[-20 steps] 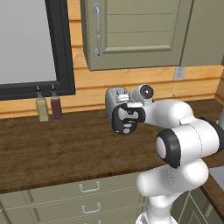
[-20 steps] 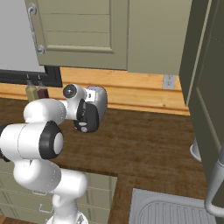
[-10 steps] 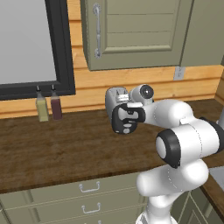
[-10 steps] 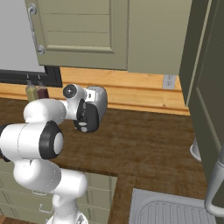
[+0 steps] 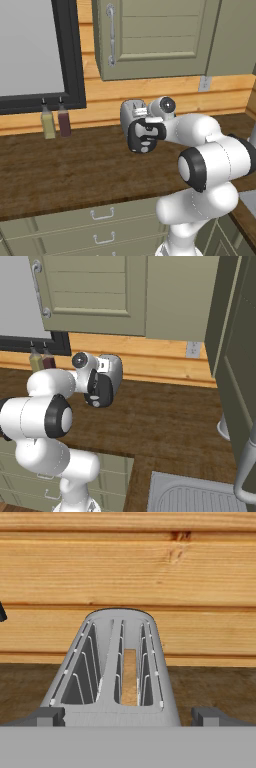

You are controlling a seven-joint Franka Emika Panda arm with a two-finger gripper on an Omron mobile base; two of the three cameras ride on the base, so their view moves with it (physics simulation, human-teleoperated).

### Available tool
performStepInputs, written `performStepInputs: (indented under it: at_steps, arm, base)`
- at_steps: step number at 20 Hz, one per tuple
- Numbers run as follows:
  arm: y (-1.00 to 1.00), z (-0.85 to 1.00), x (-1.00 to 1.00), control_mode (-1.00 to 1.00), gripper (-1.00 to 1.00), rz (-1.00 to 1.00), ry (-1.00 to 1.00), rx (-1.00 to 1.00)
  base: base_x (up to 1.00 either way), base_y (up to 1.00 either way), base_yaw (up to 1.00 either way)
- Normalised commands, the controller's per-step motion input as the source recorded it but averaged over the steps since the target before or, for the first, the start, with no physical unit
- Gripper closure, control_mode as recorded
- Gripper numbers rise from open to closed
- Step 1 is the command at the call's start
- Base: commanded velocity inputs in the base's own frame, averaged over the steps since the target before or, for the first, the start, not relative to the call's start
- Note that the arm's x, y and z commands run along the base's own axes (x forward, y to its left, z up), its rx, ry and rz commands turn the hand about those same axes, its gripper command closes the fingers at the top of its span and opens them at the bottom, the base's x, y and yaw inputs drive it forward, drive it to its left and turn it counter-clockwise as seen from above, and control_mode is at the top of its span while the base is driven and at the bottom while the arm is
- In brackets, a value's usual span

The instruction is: Start the toaster. Once the lever pops up, take the bread to the plate on the dining counter.

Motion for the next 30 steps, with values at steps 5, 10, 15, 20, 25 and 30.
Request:
performStepInputs:
  at_steps: [5,10,15,20,25,30]
  arm:
    - [0.0,0.0,0.0,-1.0,-1.0,0.0,0.0,0.0]
    - [0.0,0.0,0.0,-1.0,-1.0,0.0,0.0,0.0]
    - [0.0,0.0,0.0,-1.0,-1.0,0.0,0.0,0.0]
    - [0.0,0.0,0.0,-1.0,-1.0,0.0,0.0,0.0]
    - [0.0,0.0,0.0,-1.0,-1.0,0.0,0.0,0.0]
    - [0.0,0.0,0.0,-1.0,-1.0,0.0,0.0,0.0]
  base:
    - [0.0,0.0,0.0]
    - [0.0,0.0,0.0]
    - [0.0,0.0,0.0]
    - [0.0,0.0,0.0]
    - [0.0,0.0,0.0]
    - [0.0,0.0,0.0]
